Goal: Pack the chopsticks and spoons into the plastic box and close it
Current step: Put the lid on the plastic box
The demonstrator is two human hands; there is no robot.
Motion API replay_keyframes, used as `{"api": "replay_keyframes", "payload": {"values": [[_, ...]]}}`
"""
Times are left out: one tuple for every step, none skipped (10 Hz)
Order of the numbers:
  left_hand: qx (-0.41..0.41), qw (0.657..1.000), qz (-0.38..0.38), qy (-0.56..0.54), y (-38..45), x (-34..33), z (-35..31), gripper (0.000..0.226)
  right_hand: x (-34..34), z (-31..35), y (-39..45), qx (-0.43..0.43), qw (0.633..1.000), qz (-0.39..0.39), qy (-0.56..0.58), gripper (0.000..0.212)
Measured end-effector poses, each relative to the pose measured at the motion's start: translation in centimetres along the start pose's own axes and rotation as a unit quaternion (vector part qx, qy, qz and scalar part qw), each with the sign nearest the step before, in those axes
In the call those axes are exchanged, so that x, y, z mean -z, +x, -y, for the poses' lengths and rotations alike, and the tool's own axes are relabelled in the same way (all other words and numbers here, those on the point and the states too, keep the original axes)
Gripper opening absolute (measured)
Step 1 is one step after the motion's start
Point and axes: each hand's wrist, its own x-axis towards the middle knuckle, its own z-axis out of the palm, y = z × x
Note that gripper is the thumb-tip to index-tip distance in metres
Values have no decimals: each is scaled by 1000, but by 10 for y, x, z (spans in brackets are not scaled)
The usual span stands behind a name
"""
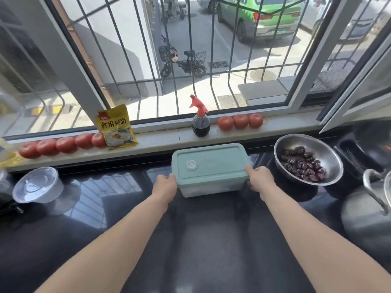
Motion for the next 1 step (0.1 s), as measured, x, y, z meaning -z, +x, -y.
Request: {"api": "replay_keyframes", "payload": {"values": [[-80, 993, -27, 81, -36, 36, -31, 20, 15, 42, -37, 50, 993, -52, -89, 47]]}}
